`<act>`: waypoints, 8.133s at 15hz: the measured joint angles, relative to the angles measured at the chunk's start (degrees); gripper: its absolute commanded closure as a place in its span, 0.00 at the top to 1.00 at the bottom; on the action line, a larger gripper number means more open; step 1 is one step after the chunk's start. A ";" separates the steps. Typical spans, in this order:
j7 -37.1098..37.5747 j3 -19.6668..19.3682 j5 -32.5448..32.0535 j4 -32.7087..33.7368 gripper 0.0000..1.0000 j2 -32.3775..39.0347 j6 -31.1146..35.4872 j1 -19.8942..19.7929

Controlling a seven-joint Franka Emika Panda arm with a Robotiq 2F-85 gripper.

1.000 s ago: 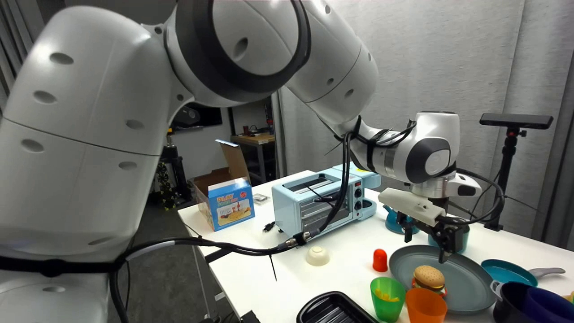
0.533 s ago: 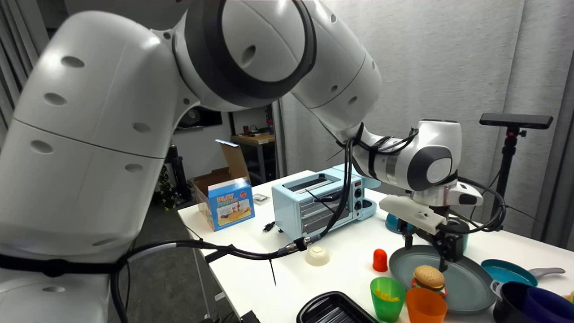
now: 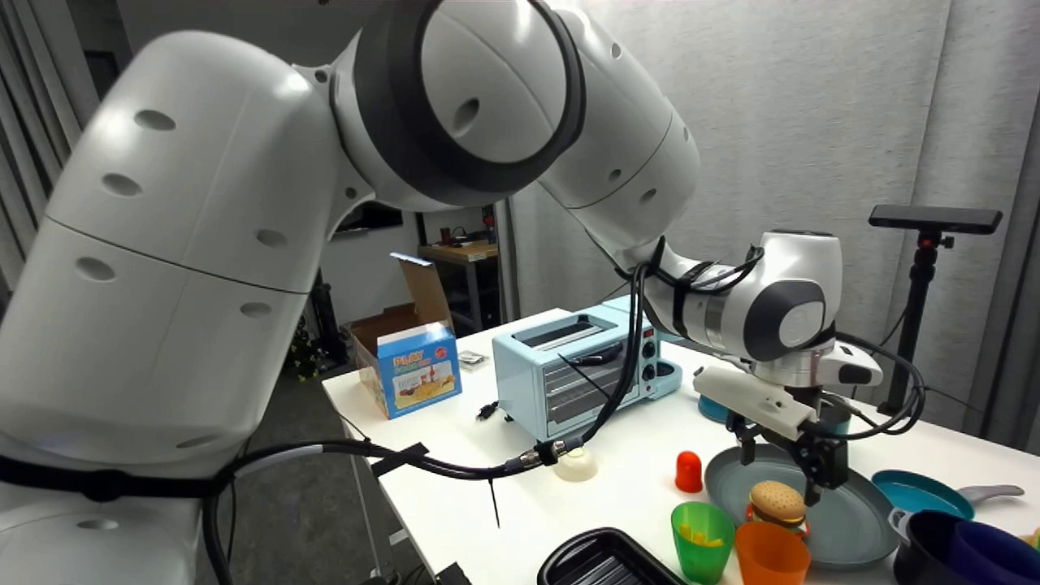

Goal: Take the burger toy off the plate

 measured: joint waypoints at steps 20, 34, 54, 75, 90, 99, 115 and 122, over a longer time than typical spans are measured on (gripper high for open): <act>-0.28 0.48 -0.43 0.26 1.00 3.65 3.62 0.06; -1.15 0.48 -0.78 0.27 1.00 4.02 7.39 0.06; -1.76 0.53 -0.78 0.13 1.00 4.04 7.38 0.09; -1.73 0.10 -0.78 8.53 1.00 10.98 5.93 0.18; -1.73 0.51 -0.70 11.19 0.72 11.49 -2.52 -0.01; -1.73 0.51 -0.70 11.67 0.51 11.51 -3.32 -0.04; -1.83 0.26 -0.70 6.90 0.51 4.45 -1.81 -1.74; -4.70 -0.44 -0.69 6.75 0.51 -0.58 -1.86 -6.26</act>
